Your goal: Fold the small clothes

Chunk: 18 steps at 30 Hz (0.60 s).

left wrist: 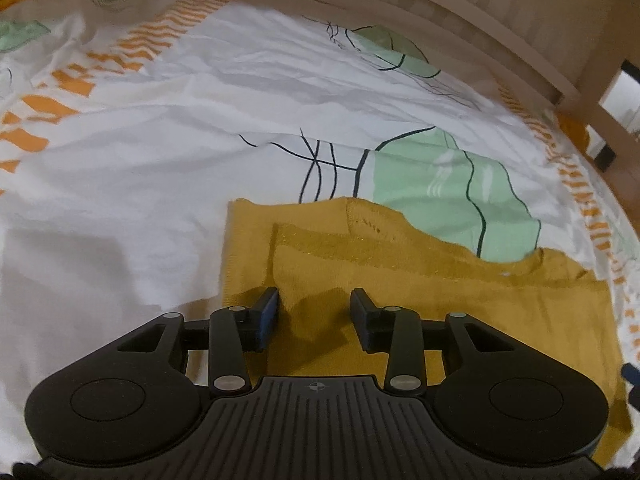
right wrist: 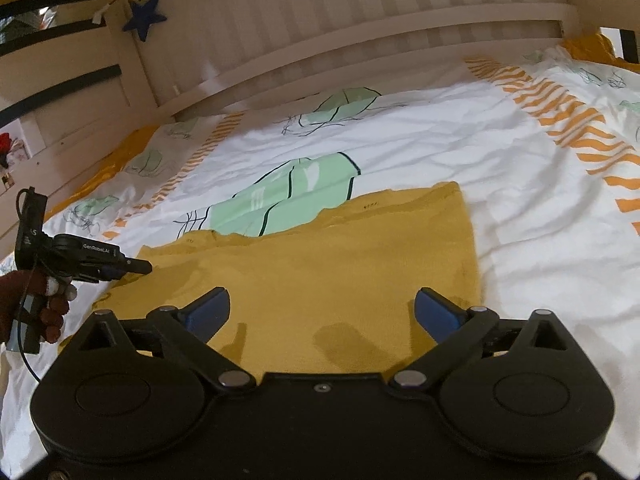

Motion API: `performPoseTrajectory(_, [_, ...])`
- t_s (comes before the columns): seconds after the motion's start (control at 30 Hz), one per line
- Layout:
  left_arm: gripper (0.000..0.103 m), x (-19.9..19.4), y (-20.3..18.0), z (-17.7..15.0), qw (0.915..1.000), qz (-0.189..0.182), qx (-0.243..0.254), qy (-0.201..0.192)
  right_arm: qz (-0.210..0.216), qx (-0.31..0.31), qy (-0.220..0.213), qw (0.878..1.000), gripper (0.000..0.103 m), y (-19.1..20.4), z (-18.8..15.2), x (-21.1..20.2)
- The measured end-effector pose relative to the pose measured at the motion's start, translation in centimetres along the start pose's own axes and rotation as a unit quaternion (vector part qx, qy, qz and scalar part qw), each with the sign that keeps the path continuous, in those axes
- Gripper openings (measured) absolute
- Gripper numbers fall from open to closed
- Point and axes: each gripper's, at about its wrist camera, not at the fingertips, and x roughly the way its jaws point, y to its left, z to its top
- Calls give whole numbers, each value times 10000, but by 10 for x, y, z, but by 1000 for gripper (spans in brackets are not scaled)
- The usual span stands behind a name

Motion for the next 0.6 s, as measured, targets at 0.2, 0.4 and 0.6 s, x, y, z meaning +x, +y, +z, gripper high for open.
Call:
performPoseTrajectory(0.2, [5,-7,-6,-3,9995,149,122,-253,-6,-21,10,10000,100,0,0,0])
performPoseTrajectory(0.4, [4,-24,-16,-2,9958,407,528,-625,31,-26,35,10000,100,2,-1,1])
performPoseTrajectory(0.6, [4,-22,-19,9,9903,728,867,-800,-7,-13,41,10000,100,2,0,1])
